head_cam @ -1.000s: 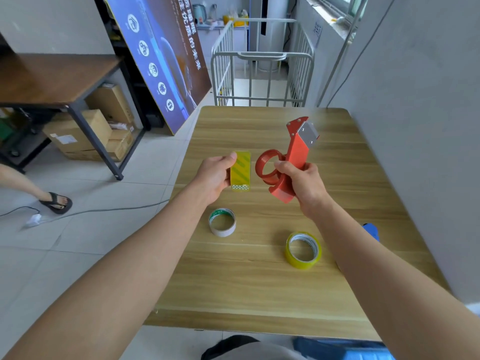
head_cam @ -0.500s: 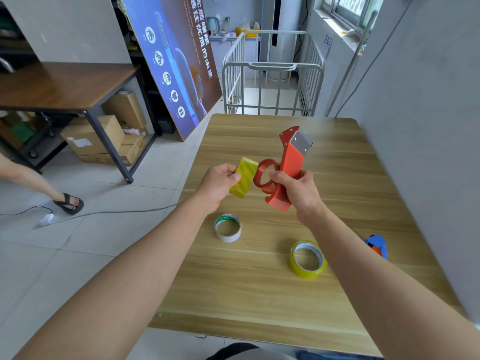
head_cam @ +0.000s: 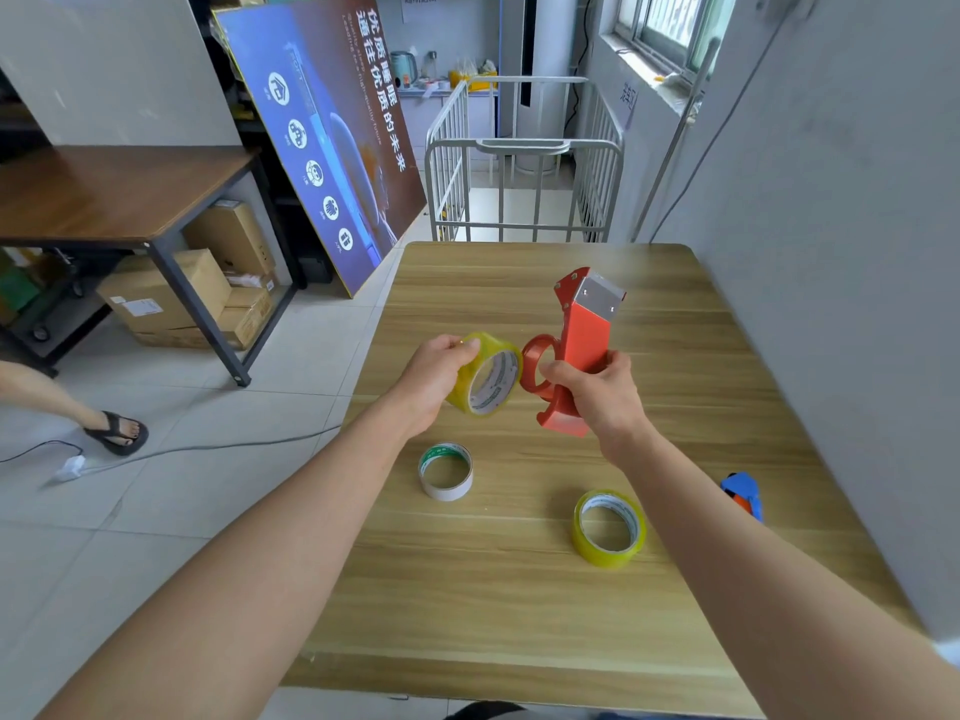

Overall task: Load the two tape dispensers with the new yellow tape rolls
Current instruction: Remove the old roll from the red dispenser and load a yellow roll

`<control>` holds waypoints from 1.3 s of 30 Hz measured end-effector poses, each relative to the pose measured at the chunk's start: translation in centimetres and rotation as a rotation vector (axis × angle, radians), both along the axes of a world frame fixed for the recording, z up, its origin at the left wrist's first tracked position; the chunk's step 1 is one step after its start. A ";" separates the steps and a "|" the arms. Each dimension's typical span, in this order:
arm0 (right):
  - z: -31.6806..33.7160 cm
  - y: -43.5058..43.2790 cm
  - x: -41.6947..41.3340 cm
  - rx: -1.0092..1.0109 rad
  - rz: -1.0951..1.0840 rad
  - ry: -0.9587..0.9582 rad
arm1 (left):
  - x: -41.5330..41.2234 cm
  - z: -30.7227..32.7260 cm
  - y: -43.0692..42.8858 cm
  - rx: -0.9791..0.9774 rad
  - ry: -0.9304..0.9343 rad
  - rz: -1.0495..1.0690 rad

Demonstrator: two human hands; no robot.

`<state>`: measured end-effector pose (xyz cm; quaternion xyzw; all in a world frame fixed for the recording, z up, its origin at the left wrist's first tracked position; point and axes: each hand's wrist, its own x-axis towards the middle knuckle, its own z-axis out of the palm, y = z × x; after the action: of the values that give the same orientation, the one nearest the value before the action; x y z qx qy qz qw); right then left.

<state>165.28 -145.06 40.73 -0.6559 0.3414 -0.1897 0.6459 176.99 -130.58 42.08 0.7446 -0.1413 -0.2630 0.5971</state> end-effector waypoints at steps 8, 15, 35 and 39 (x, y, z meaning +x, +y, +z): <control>-0.2 -0.3 0.0 0.002 -0.008 -0.004 | -0.5 -0.6 -0.3 0.002 -0.199 -0.161; -0.3 -0.6 0.1 -0.021 -0.021 0.006 | -0.7 -0.6 -0.1 0.098 -0.249 -0.228; 0.0 0.5 -0.2 0.030 0.072 0.024 | 0.0 -1.4 -0.7 0.309 -0.501 -0.075; 0.1 1.0 -0.1 0.069 0.107 0.005 | -0.2 -1.5 -0.9 0.257 -0.481 0.024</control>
<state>165.19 -144.02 40.80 -0.6511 0.3140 -0.1413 0.6764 176.82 -131.48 40.53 0.8570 -0.2354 -0.0872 0.4501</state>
